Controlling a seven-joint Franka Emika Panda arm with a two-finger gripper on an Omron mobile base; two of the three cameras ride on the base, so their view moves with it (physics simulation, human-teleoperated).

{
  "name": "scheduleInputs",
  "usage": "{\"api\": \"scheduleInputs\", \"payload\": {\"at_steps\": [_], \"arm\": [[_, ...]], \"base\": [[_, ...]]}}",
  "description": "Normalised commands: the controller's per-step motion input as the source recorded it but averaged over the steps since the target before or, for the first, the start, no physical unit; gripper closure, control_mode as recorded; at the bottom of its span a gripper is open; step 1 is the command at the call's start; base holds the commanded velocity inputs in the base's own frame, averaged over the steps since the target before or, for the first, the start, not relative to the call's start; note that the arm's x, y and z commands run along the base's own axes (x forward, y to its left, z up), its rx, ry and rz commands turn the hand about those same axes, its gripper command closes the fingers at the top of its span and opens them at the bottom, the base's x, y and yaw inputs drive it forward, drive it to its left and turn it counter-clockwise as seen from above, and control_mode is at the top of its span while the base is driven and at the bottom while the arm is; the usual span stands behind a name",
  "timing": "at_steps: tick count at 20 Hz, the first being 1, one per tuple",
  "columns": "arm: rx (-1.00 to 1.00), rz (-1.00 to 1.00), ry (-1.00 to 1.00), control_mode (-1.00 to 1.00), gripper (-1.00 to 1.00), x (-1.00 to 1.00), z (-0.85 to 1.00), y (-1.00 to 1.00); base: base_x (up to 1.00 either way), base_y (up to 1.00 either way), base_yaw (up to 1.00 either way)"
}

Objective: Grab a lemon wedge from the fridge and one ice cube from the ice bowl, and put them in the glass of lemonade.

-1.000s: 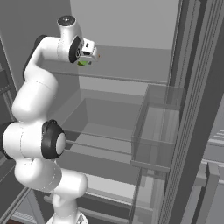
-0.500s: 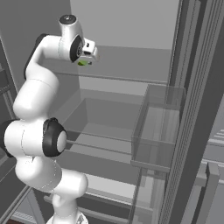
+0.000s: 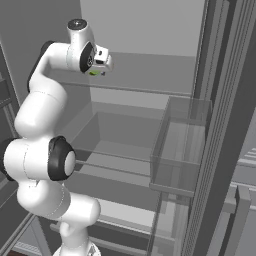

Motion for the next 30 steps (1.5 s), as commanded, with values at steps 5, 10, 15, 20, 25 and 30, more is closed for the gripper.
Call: {"api": "scheduleInputs", "payload": {"at_steps": [5, 10, 15, 20, 25, 30], "arm": [[0.00, 0.00, 0.00, -1.00, 1.00, 0.00, 0.00, 0.00], [0.00, 0.00, 0.00, -1.00, 1.00, 0.00, 0.00, 0.00], [0.00, 0.04, 0.00, -1.00, 1.00, -0.68, -0.05, -0.02], [0.03, 0.08, -0.10, -1.00, 1.00, -1.00, -0.02, -0.20], [0.02, 0.06, -0.11, -1.00, 1.00, -1.00, -0.03, -0.24], [-0.02, 0.07, 0.02, -1.00, 1.00, -1.00, 0.00, -0.05]], "base": [[0.00, 0.00, 0.00], [0.00, 0.00, 0.00], [0.00, 0.00, 0.00], [0.00, 0.00, 0.00], [0.00, 0.00, 0.00], [0.00, 0.00, 0.00]]}}
